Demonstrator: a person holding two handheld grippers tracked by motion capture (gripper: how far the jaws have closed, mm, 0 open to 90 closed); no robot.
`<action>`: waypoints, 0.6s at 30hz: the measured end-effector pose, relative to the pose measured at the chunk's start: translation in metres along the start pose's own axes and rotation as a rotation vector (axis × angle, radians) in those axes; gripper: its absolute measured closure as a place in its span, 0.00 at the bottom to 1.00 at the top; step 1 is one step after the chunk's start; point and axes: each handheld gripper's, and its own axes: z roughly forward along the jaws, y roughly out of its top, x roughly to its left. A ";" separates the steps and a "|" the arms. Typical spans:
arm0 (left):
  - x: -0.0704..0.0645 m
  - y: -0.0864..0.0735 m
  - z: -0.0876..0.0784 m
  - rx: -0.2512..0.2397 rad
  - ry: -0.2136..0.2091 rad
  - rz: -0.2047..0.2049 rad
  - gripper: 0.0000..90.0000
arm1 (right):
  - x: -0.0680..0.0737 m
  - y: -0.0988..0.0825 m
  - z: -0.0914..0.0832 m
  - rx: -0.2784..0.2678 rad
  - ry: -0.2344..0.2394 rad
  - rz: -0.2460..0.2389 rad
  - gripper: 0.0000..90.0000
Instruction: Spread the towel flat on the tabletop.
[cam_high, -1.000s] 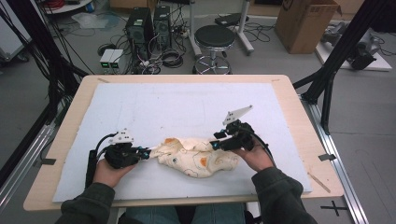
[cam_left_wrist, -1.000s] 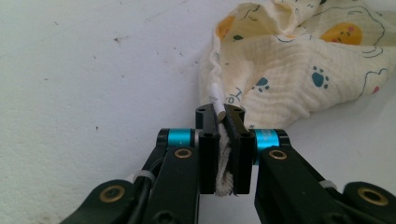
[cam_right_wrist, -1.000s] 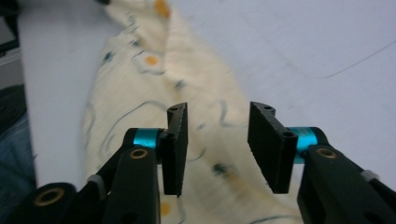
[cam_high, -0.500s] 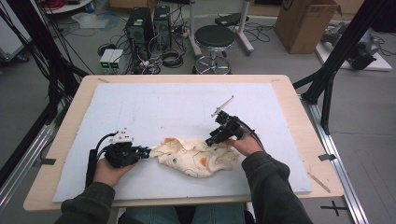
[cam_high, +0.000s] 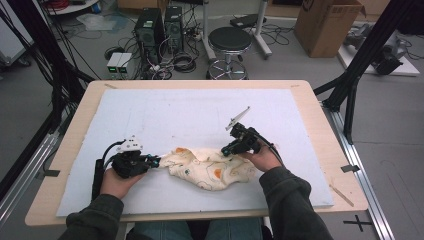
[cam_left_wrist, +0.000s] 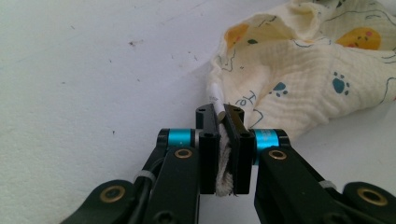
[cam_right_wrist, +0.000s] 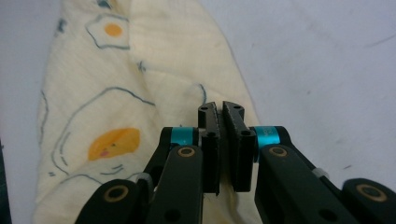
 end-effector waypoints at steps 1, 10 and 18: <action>-0.001 0.001 -0.001 -0.009 0.004 0.003 0.94 | 0.003 0.000 -0.004 -0.019 -0.014 -0.005 0.95; -0.004 0.011 -0.018 -0.045 0.013 0.038 0.95 | 0.036 -0.002 -0.038 -0.163 -0.086 -0.071 0.95; -0.010 0.021 -0.035 -0.083 0.021 0.070 0.95 | 0.055 -0.009 -0.056 -0.240 -0.095 -0.083 0.95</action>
